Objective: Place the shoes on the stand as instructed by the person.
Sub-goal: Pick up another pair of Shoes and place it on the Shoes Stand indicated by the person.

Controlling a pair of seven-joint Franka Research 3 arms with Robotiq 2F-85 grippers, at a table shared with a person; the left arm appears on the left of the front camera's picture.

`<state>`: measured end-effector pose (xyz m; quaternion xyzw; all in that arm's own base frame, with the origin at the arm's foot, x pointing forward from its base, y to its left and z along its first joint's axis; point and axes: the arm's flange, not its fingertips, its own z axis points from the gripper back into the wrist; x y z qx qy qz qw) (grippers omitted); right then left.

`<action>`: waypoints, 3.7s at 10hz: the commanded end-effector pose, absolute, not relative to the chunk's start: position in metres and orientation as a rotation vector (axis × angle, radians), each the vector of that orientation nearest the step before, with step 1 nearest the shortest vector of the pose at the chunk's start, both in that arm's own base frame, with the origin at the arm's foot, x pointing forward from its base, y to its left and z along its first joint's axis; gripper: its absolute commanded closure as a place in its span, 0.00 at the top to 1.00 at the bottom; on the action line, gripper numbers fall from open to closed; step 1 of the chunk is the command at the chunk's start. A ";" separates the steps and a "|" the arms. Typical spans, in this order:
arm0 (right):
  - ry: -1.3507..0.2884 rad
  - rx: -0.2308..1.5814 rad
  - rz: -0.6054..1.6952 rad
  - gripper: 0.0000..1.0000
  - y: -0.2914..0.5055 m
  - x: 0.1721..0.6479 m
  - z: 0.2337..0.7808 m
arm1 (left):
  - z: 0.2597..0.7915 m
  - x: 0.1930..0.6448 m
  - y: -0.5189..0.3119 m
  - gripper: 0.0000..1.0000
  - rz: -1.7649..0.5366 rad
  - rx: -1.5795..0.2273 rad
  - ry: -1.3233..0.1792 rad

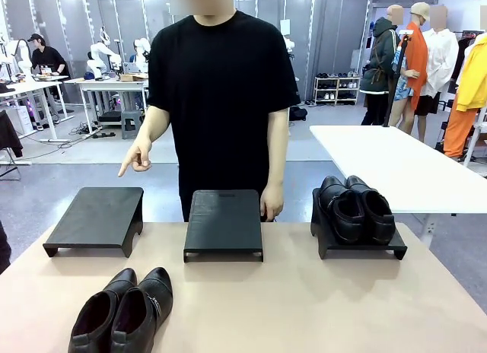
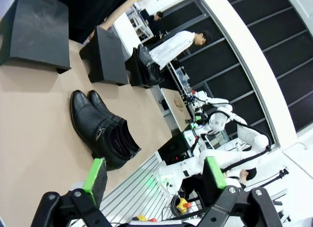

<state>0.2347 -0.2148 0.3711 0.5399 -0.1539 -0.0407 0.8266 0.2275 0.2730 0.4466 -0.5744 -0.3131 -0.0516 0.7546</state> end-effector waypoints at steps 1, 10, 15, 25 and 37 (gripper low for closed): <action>-0.341 1.157 -0.082 1.00 -0.214 0.235 0.374 | 0.480 0.226 0.240 1.00 -0.159 -1.178 -0.539; -0.341 1.157 -0.082 1.00 -0.214 0.235 0.374 | 0.504 0.280 -0.058 1.00 -0.296 -0.622 -0.088; -0.341 1.157 -0.082 1.00 -0.214 0.235 0.374 | 0.451 0.307 -0.123 1.00 -0.133 -0.442 -0.118; -0.341 1.157 -0.082 1.00 -0.214 0.235 0.374 | 0.351 0.321 -0.148 1.00 -0.027 -0.278 -0.124; -0.341 1.157 -0.082 1.00 -0.214 0.235 0.374 | 0.323 0.295 -0.152 0.03 -0.119 -0.143 -0.107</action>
